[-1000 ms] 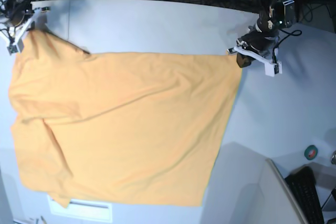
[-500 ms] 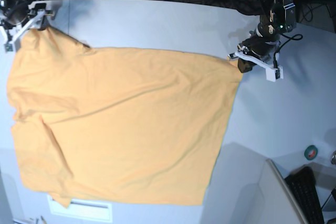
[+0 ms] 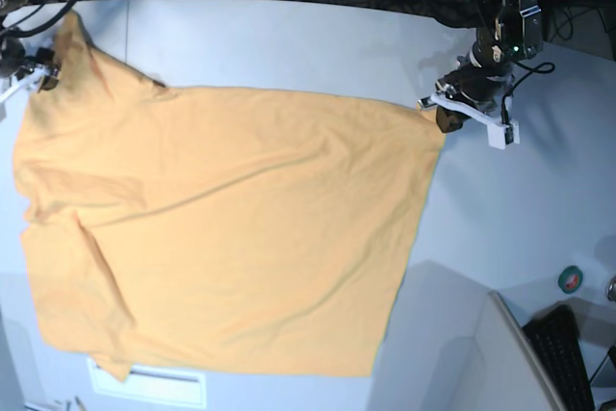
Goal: Layout the t-shirt on the table in an organized manner, then fold the t-shirt properly
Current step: 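Pull the held shirt corners apart with both grippers to stretch it flat, then release and regrasp the shirt edge with both grippers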
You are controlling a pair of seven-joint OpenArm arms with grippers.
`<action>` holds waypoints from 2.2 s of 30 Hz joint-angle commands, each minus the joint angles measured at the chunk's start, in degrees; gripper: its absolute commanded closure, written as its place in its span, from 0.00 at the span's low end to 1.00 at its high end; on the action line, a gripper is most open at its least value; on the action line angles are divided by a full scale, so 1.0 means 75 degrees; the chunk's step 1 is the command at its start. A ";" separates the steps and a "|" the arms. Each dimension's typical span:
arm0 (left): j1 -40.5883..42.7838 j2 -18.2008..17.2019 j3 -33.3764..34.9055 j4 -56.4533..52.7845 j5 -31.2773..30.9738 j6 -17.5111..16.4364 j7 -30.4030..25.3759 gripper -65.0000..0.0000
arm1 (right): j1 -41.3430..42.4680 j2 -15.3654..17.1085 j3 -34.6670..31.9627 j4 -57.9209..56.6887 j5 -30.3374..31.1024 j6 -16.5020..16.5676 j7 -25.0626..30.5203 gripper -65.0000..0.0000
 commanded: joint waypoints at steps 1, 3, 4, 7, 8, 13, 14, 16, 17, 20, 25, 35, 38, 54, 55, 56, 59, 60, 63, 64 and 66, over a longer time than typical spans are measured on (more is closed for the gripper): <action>0.0000 -0.0058 -0.0027 0.0122 -0.0069 -0.0054 -0.0144 1.00 | 0.0088 0.0154 0.0008 0.0050 0.0107 -0.0025 0.0233 0.52; 0.0011 -0.0058 -0.0027 0.0122 -0.0069 -0.0054 -0.0144 1.00 | 0.0064 0.0154 -0.0016 -0.0008 0.0107 -0.0060 0.0256 0.52; 0.0011 -0.0058 -0.0027 0.0122 -0.0069 -0.0054 -0.0144 1.00 | 0.0041 0.0142 -0.0016 -0.0008 0.0107 -0.0060 0.0163 0.52; 0.0000 -0.0058 -0.0027 0.0122 -0.0069 -0.0054 -0.0144 1.00 | -0.0064 0.0095 -0.0039 0.0062 0.0142 -0.0036 -0.0060 0.53; 0.0000 -0.0058 -0.0027 0.0122 -0.0069 -0.0054 -0.0144 1.00 | -0.0064 0.0060 -0.0039 0.0050 0.0142 -0.0036 -0.0072 0.53; -0.0012 -0.0058 -0.0027 0.0122 -0.0069 -0.0054 -0.0144 1.00 | -0.0123 -0.0128 -0.0004 0.0050 0.0142 -0.0001 0.0010 0.75; -0.0012 -0.0058 -0.0027 0.0122 -0.0069 -0.0054 -0.0144 1.00 | -0.0123 -0.0128 -0.0004 0.0050 0.0142 0.0175 0.0010 0.89; 0.0011 -0.0058 -0.0027 0.0122 -0.0069 -0.0054 -0.0144 1.00 | -0.0088 -0.0128 0.0008 0.0062 0.0142 0.0544 -0.0072 1.00; 0.0047 -0.0058 -0.0027 0.0133 -0.0069 -0.0054 -0.0144 1.00 | -0.0088 -0.0116 0.0008 0.0086 0.0142 0.0544 -0.0154 1.00; 0.0246 -0.0069 -0.0027 0.0333 -0.0069 -0.0054 -0.0144 1.00 | -0.0205 -0.0163 0.0195 0.0695 0.0142 0.0544 -0.0740 1.00; 0.0762 -0.0198 -0.0027 0.0766 -0.0069 -0.0054 -0.0144 1.00 | -0.0944 -0.0667 0.0453 0.2571 0.0142 0.0544 -0.1373 1.00; 0.1160 -0.0257 -0.0027 0.0930 -0.0069 -0.0054 -0.0133 1.00 | -0.1201 -0.0854 0.0453 0.2887 0.0118 0.0544 -0.1396 1.00; 0.1512 -0.0280 -0.0285 0.1235 -0.0069 -0.0054 -0.0133 1.00 | -0.1412 -0.0843 0.0453 0.2887 0.0107 0.0544 -0.1408 1.00; 0.1981 -0.0257 -0.0848 0.1575 -0.0069 -0.0054 -0.0133 1.00 | -0.1588 -0.0878 0.0441 0.2981 0.0130 0.0544 -0.1596 1.00; 0.1957 -0.0257 -0.0848 0.1575 -0.0069 -0.0054 -0.0121 1.00 | -0.1588 -0.0878 0.0441 0.3075 0.0130 0.0544 -0.1561 1.00; 0.1934 -0.0245 -0.0848 0.1598 -0.0069 -0.0054 -0.0109 1.00 | -0.1565 -0.0889 0.0430 0.3227 0.0130 0.0544 -0.1561 1.00; 0.1676 -0.0245 -0.0836 0.1774 -0.0069 -0.0054 -0.0074 1.00 | -0.1319 -0.0889 0.0265 0.3602 0.0130 0.0544 -0.1619 1.00; 0.1570 -0.0245 -0.0836 0.1809 -0.0081 -0.0054 -0.0074 1.00 | -0.1225 -0.0878 0.0160 0.3696 0.0118 0.0544 -0.1619 1.00; 0.1160 -0.0245 -0.0836 0.1821 -0.0128 -0.0054 -0.0016 1.00 | -0.0826 -0.0866 -0.0051 0.3719 0.0083 0.0544 -0.1619 1.00; 0.0973 -0.0234 -0.0836 0.1763 -0.0128 -0.0054 0.0149 1.00 | -0.0674 -0.0843 -0.0133 0.3696 0.0083 0.0544 -0.1619 1.00; 0.0562 -0.0116 -0.0848 0.1634 -0.0081 -0.0054 0.0524 1.00 | -0.0416 -0.0843 -0.0309 0.3696 0.0025 0.0544 -0.1619 1.00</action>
